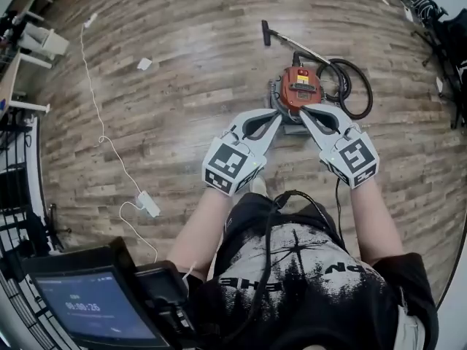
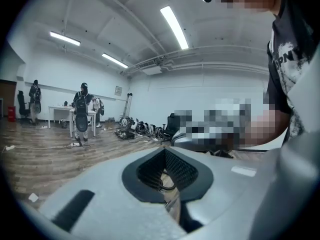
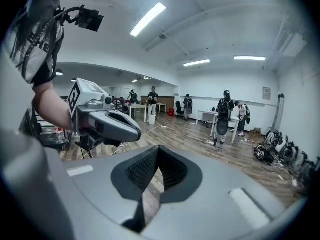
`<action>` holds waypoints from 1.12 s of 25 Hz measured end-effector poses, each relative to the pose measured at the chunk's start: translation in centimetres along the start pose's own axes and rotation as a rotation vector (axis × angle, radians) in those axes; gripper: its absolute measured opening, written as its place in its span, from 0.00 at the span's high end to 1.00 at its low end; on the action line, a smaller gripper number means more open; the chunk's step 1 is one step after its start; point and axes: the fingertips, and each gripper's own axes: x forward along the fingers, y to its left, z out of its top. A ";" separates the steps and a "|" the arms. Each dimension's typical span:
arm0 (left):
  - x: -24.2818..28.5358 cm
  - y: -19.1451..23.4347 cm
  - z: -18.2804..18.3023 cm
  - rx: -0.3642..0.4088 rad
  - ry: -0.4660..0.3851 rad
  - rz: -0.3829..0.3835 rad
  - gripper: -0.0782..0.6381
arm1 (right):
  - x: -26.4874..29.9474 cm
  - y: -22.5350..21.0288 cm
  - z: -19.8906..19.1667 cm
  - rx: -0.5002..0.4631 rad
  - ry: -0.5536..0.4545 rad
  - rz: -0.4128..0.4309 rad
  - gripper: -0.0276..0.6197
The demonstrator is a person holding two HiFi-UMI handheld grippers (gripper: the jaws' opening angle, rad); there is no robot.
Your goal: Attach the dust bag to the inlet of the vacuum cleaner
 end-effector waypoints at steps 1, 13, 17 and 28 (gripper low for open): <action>-0.3 0.1 0.4 0.008 -0.010 -0.002 0.89 | -0.1 0.1 0.6 0.006 -0.012 -0.004 0.95; -4.3 2.7 6.0 0.072 -0.087 0.070 0.89 | 1.9 2.6 7.3 -0.017 -0.116 0.086 0.95; -5.4 4.2 6.7 0.065 -0.092 0.138 0.89 | 3.7 2.8 8.5 -0.042 -0.137 0.149 0.95; -4.0 5.0 9.8 0.051 -0.123 0.320 0.89 | 2.9 -1.3 10.3 -0.084 -0.193 0.304 0.95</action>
